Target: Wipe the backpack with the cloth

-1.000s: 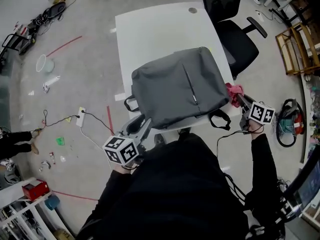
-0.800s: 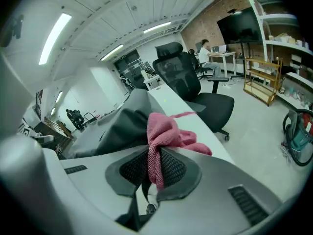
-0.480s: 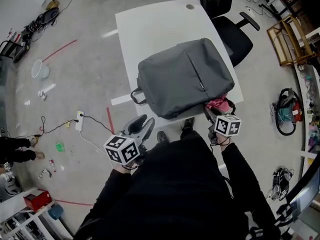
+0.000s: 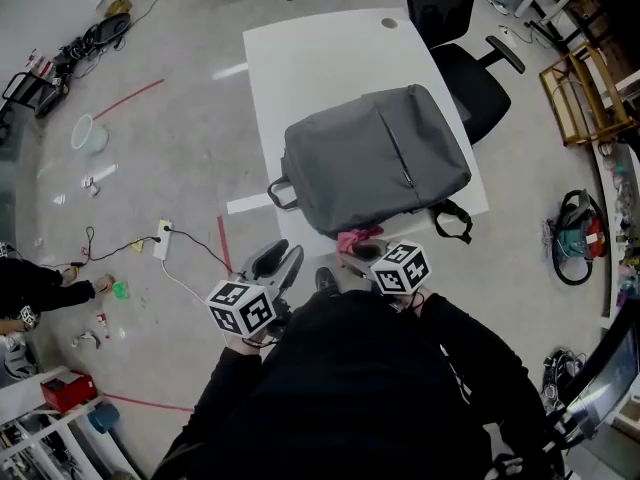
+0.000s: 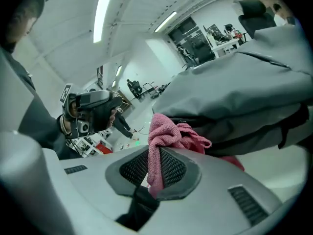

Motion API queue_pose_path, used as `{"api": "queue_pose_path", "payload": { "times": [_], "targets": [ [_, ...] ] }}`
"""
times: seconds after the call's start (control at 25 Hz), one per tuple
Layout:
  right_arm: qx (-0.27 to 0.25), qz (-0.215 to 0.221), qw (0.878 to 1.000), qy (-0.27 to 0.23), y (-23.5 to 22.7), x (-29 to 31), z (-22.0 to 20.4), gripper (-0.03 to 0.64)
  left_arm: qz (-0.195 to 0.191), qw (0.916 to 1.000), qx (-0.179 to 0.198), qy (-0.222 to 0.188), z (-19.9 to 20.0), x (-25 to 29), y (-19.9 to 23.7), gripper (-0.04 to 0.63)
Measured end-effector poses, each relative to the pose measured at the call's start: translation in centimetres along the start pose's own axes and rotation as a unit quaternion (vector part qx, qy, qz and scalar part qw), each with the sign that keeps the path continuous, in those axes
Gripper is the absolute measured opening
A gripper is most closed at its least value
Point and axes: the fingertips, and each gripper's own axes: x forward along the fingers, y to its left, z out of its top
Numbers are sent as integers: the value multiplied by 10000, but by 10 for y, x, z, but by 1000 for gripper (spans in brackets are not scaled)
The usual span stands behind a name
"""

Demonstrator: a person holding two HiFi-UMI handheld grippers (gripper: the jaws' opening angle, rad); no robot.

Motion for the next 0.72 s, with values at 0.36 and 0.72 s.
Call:
{"api": "queue_pose_path", "payload": {
  "times": [0.36, 0.72],
  "targets": [
    [737, -114, 9966, -340, -62, -59, -9, 55, 195, 9994, 273, 86, -4, 38, -58, 160],
    [1407, -1072, 9809, -811, -187, -169, -26, 55, 209, 9986, 455, 158, -14, 89, -125, 160]
  ]
}}
